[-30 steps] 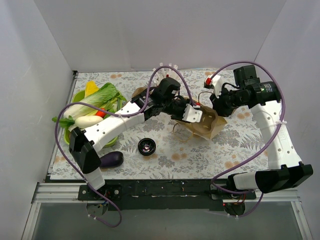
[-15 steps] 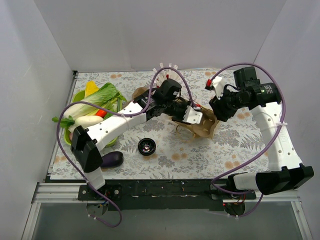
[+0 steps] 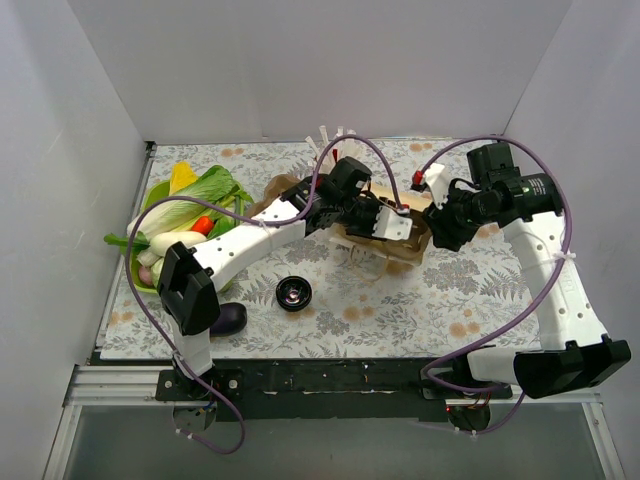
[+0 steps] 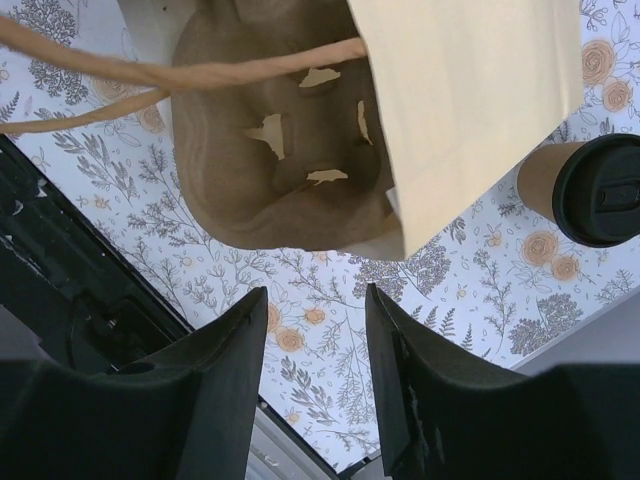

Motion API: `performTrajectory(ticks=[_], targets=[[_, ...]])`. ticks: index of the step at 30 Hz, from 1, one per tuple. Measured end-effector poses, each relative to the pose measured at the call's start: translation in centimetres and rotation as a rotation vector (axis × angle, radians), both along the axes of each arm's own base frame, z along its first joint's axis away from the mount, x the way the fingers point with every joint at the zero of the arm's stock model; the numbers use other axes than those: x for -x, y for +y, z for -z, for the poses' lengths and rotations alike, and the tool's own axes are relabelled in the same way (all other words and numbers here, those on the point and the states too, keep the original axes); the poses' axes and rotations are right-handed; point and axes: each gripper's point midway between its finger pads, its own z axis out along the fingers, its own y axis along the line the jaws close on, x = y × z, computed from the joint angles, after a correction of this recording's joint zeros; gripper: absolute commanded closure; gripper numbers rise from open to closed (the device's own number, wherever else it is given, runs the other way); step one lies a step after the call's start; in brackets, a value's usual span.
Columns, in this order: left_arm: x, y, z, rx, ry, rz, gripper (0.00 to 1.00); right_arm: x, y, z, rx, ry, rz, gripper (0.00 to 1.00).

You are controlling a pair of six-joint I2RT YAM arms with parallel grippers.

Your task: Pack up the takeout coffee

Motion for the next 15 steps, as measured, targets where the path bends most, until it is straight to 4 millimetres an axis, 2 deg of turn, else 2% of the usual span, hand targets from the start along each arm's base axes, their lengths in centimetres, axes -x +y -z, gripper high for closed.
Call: performTrajectory(ticks=[6, 9, 15], targets=[[-0.7, -0.3, -0.8, 0.010, -0.042, -0.002, 1.00, 0.1, 0.2, 0.0, -0.009, 0.013, -0.015, 0.49], [-1.3, -0.8, -0.7, 0.004, -0.067, -0.009, 1.00, -0.1, 0.9, -0.7, -0.040, 0.007, -0.030, 0.49], [-2.7, -1.6, 1.2, -0.039, -0.088, -0.050, 1.00, -0.2, 1.6, -1.6, -0.076, -0.008, -0.046, 0.51]])
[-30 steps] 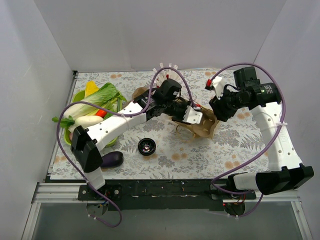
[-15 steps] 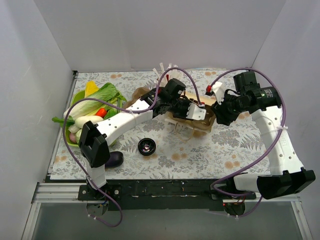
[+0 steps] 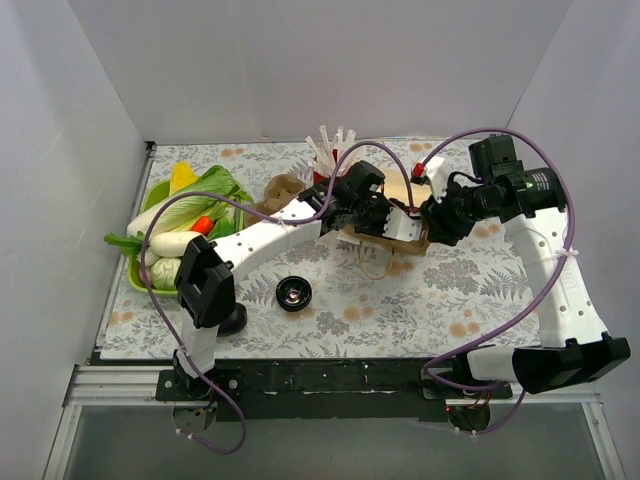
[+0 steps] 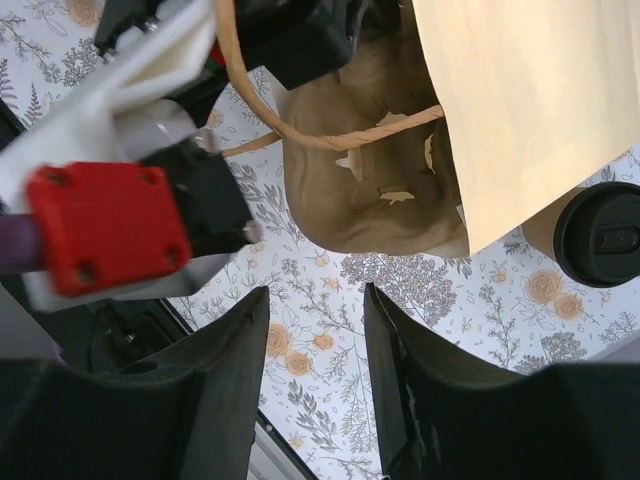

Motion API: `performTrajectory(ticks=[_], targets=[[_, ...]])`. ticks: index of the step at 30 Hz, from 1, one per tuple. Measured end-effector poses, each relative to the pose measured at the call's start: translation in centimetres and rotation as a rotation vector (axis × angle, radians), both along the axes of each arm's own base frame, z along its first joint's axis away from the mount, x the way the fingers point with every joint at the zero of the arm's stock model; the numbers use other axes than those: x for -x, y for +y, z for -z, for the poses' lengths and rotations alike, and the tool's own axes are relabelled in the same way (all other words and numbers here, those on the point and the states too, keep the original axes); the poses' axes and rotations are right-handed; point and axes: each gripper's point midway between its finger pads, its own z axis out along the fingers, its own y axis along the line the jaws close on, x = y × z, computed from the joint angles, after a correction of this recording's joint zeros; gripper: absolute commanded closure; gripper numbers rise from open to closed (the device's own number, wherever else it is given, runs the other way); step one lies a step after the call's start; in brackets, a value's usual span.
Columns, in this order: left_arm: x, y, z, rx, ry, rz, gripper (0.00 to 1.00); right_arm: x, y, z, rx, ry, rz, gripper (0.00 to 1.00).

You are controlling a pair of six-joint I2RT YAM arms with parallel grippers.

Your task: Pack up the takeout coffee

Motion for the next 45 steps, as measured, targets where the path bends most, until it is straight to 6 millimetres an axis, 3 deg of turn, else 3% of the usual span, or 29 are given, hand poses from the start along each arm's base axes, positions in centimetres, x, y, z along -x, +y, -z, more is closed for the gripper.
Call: performTrajectory(ticks=[4, 9, 19, 22, 27, 32, 36, 40, 45], targets=[[-0.3, 0.1, 1.3, -0.028, 0.012, -0.024, 1.00, 0.0, 0.1, -0.1, -0.007, -0.001, -0.006, 0.54], [-0.8, 0.2, 1.1, -0.025, 0.005, -0.056, 1.00, -0.2, 0.1, -0.8, -0.011, -0.040, -0.015, 0.56], [-2.8, 0.2, 1.0, 0.003, -0.066, -0.138, 1.00, -1.8, -0.3, -4.4, -0.041, -0.277, -0.026, 0.64], [-3.3, 0.1, 0.6, 0.016, -0.086, -0.158, 1.00, -2.9, -0.5, -4.1, -0.042, -0.292, -0.036, 0.70], [-3.8, 0.0, 0.3, 0.030, -0.102, -0.178, 1.00, -3.6, -1.2, -2.4, -0.033, -0.295, -0.074, 0.70], [-4.0, 0.1, 0.6, 0.028, -0.093, -0.189, 1.00, 0.0, -1.7, 0.0, 0.003, -0.381, -0.158, 0.62], [-4.1, 0.2, 0.6, 0.032, -0.087, -0.197, 1.00, 2.5, -2.0, -0.6, 0.040, -0.551, -0.235, 0.61], [-4.1, 0.2, 0.6, 0.034, -0.082, -0.202, 1.00, 4.6, -1.2, -0.6, 0.050, -0.669, -0.382, 0.50], [-4.4, -0.2, 0.7, 0.040, -0.077, -0.208, 1.00, 5.2, -0.1, 4.5, 0.068, -0.695, -0.573, 0.47]])
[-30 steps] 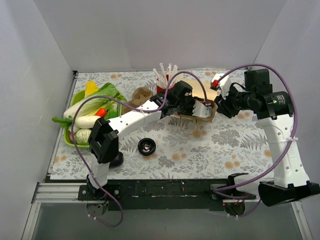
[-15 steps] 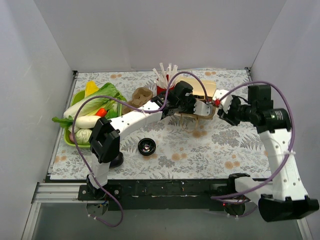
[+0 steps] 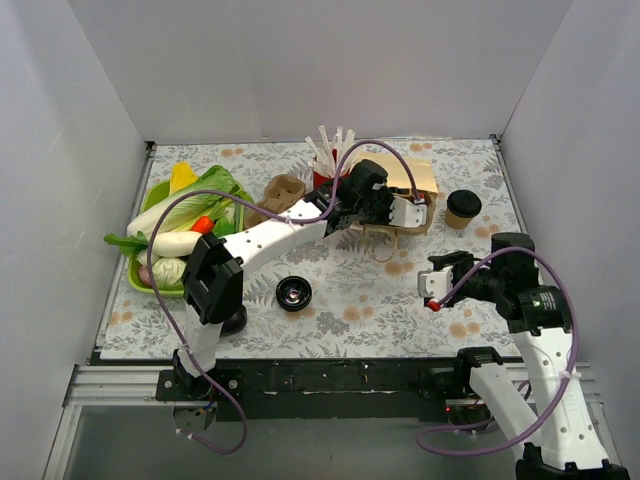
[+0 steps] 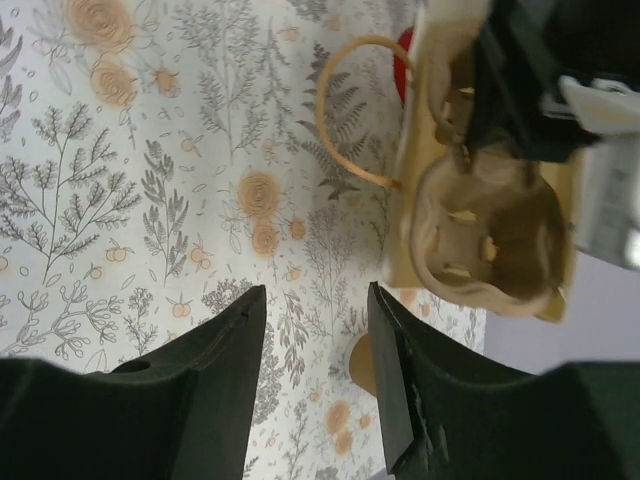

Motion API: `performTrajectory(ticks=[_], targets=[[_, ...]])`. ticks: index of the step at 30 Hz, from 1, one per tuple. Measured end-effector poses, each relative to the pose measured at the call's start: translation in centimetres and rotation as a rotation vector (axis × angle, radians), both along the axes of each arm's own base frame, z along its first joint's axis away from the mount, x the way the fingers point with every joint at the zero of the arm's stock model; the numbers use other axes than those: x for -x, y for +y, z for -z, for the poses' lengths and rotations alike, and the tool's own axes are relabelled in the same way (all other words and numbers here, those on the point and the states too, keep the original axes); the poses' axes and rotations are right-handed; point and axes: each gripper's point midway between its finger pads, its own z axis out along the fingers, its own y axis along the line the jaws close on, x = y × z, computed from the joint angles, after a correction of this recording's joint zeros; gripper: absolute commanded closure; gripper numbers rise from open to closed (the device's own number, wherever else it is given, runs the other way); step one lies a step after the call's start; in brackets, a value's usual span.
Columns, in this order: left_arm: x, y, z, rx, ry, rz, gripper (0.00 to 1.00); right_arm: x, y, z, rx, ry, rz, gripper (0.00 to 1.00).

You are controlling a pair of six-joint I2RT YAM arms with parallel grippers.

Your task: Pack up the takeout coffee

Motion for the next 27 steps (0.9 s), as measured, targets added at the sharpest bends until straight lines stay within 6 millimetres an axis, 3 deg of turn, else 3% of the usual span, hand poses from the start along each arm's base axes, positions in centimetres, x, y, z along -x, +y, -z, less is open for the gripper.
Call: performTrajectory(ticks=[3, 10, 17, 23, 27], targets=[[-0.2, -0.2, 0.0, 0.002, 0.000, -0.005, 1.00, -0.1, 0.6, 2.4, 0.045, -0.015, -0.092, 0.47], [-0.6, -0.5, 0.5, 0.000, 0.014, -0.022, 1.00, -1.8, 2.7, 4.3, 0.084, -0.125, -0.249, 0.39], [-0.5, -0.2, 0.8, -0.011, 0.030, -0.033, 1.00, -1.8, 5.9, 9.3, 0.133, -0.176, -0.352, 0.38], [-0.5, -0.2, 0.8, -0.010, 0.033, -0.035, 1.00, -3.5, 8.4, 9.8, 0.157, -0.267, -0.345, 0.37], [-0.6, -0.1, 0.8, -0.010, 0.033, -0.037, 1.00, -4.8, 9.1, 9.7, 0.170, -0.314, -0.308, 0.43]])
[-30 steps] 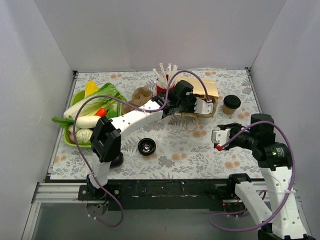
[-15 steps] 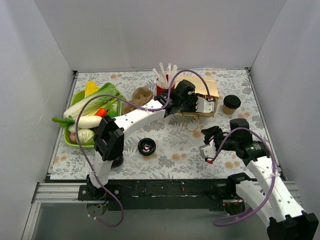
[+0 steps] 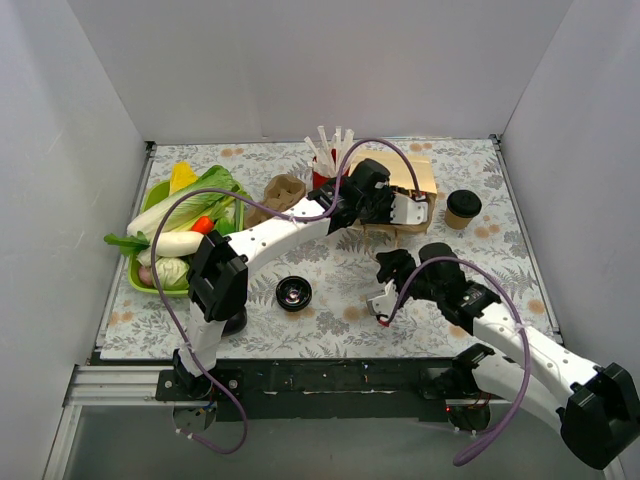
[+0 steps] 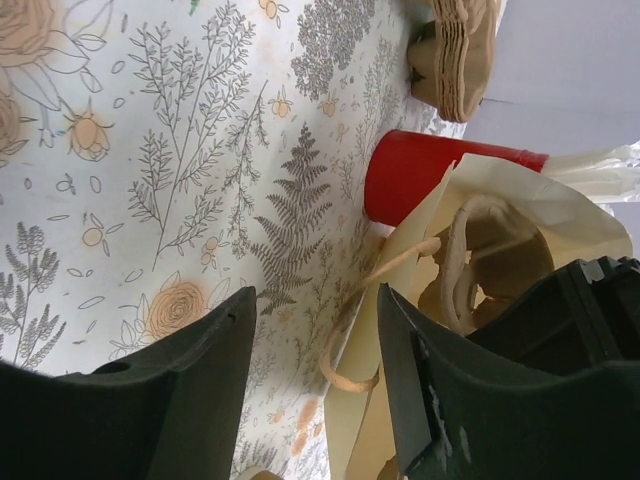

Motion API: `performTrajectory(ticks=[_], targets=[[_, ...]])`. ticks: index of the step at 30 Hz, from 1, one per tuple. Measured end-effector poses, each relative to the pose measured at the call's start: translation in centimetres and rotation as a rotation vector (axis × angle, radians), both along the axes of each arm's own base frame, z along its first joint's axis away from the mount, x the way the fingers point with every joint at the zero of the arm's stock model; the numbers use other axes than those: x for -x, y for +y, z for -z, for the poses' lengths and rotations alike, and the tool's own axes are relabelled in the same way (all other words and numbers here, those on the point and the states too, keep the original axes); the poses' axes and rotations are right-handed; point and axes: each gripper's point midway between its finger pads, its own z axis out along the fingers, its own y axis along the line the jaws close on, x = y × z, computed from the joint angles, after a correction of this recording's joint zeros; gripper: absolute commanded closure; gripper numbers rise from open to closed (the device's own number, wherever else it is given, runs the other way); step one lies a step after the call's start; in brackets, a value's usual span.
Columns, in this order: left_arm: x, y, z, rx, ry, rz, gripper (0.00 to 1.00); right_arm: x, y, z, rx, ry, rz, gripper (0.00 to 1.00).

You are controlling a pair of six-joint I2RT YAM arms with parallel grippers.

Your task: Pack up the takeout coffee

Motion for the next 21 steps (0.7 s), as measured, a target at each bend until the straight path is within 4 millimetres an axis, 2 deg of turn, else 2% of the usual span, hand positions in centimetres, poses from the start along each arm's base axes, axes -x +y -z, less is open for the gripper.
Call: performTrajectory(ticks=[2, 4, 5, 6, 9, 12, 14, 17, 21], targets=[[-0.1, 0.1, 0.0, 0.000, 0.000, -0.002, 1.00, -0.5, 0.2, 0.1, 0.003, -0.004, 0.020, 0.45], [-0.2, 0.2, 0.0, 0.001, 0.002, -0.006, 1.00, -0.9, 0.1, 0.5, 0.012, 0.001, 0.042, 0.54], [-0.2, 0.2, 0.0, 0.002, 0.002, -0.007, 1.00, -1.1, 0.0, 0.6, 0.015, 0.002, 0.054, 0.60], [-0.2, 0.2, 0.0, 0.003, 0.003, -0.008, 1.00, -1.3, -0.1, 0.7, 0.018, 0.004, 0.066, 0.74], [-0.2, 0.2, 0.0, 0.004, 0.005, -0.011, 1.00, -1.7, -0.3, 1.1, 0.030, 0.016, 0.097, 0.96], [-0.2, 0.2, 0.0, 0.002, 0.006, -0.010, 1.00, -2.1, -0.3, 0.5, 0.032, 0.046, 0.123, 0.99], [-0.2, 0.3, 0.1, -0.003, 0.007, -0.010, 1.00, -2.3, 0.2, -1.4, 0.006, 0.046, 0.128, 0.99], [-0.1, 0.7, 0.3, -0.024, 0.013, -0.012, 1.00, -2.4, 1.3, -6.1, -0.063, 0.017, 0.117, 0.99], [-0.2, 1.1, -0.6, -0.036, 0.009, -0.028, 1.00, -0.6, 2.6, -11.5, -0.139, 0.010, 0.057, 0.99]])
